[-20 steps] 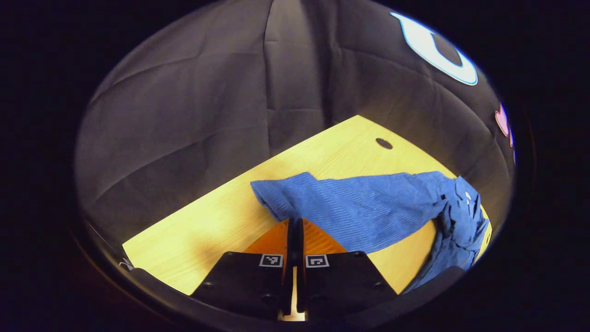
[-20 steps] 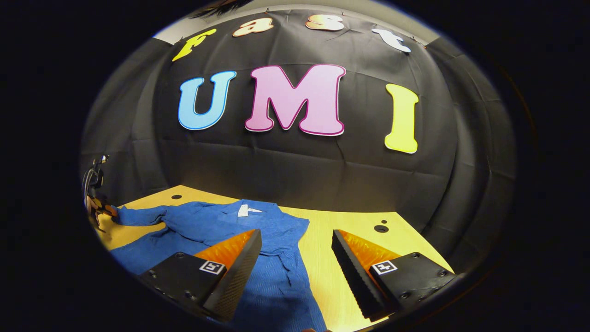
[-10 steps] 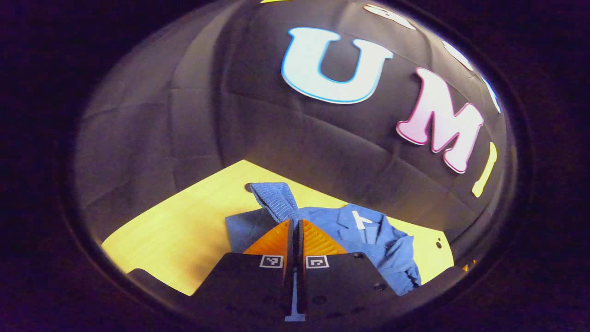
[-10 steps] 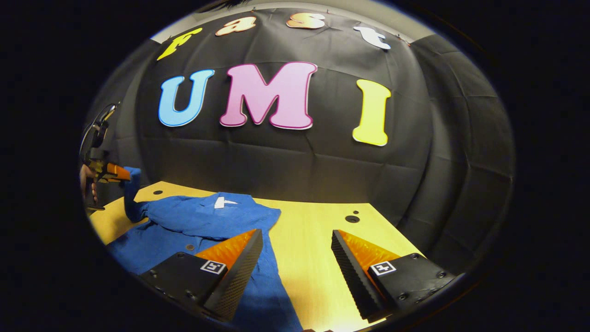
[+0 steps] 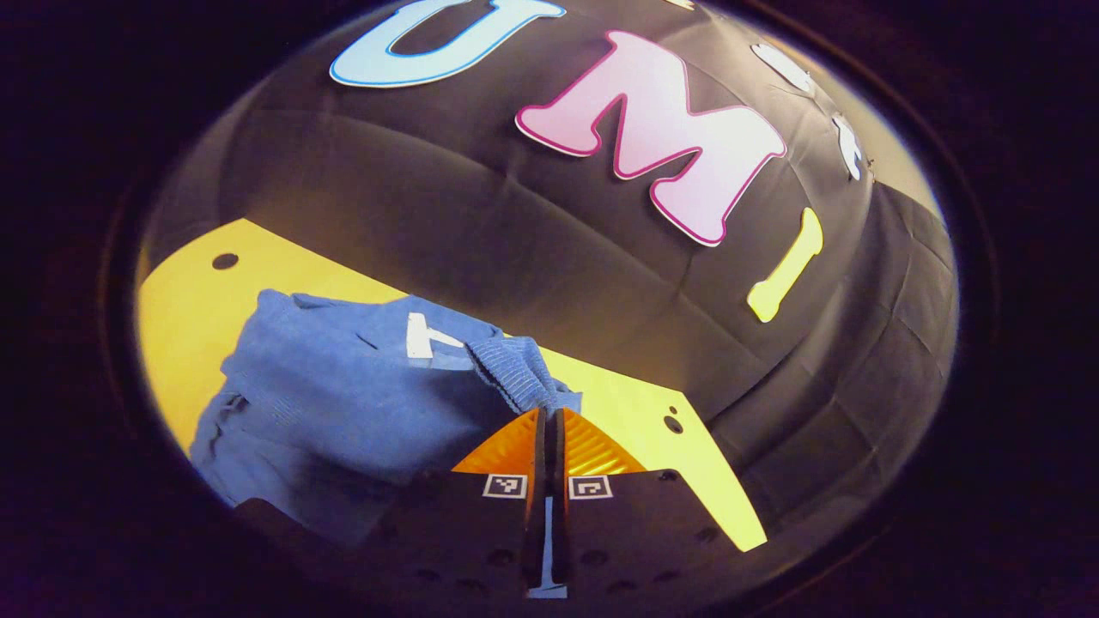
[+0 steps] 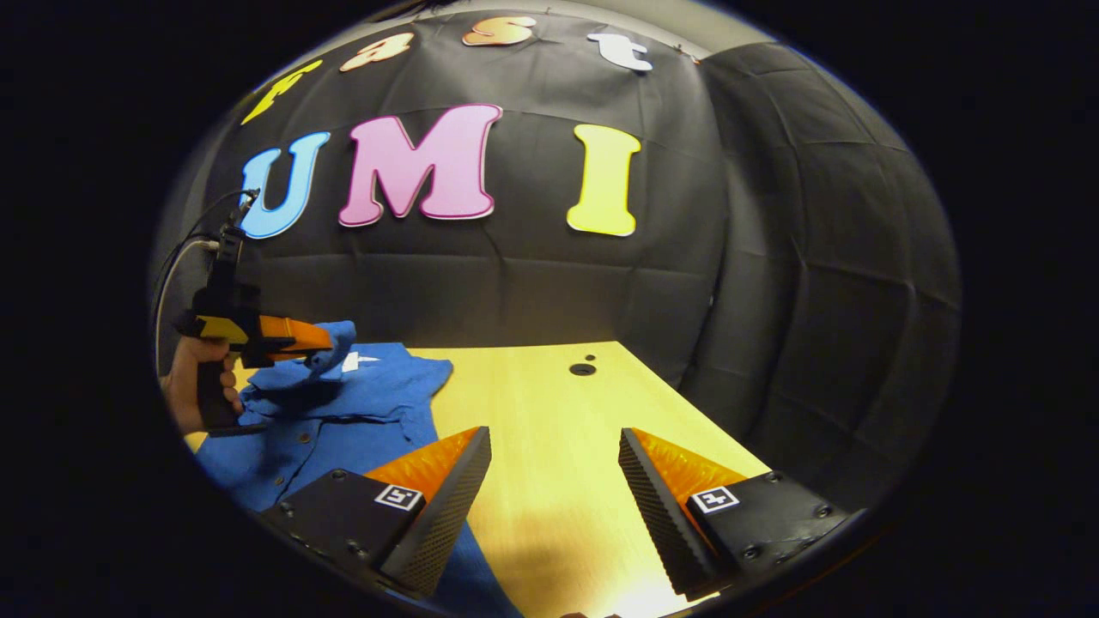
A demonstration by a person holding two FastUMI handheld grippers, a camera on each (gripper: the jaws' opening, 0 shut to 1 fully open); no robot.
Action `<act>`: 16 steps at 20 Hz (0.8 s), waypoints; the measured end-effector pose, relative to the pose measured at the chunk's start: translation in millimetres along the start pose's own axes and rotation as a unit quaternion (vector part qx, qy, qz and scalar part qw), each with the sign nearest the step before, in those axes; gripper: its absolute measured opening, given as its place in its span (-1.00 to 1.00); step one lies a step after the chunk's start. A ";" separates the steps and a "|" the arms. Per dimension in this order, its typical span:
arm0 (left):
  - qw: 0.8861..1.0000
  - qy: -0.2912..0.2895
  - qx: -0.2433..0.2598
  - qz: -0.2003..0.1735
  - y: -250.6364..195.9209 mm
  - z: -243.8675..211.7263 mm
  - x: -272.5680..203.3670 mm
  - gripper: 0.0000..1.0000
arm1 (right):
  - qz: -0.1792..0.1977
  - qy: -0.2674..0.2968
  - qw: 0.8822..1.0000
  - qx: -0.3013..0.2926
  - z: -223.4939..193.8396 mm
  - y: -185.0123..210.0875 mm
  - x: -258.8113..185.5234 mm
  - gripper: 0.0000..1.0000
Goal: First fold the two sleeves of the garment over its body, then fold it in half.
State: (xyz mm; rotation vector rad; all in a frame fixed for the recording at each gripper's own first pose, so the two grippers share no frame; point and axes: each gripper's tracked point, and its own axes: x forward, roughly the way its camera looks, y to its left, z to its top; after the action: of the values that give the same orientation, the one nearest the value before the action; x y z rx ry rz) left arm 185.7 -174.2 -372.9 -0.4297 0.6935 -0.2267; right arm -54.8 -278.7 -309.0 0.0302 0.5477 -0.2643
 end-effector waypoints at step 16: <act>0.969 0.072 0.167 0.167 165.5 -53.0 -201.7 0.70 | 0.066 0.179 0.982 -0.002 -101.4 61.2 -21.8 0.94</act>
State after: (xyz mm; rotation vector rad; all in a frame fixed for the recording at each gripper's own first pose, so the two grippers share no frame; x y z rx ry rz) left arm 9.5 25.4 -370.0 0.0293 0.8416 -0.0516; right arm -108.8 -204.5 -386.9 0.1124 0.9010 -0.1274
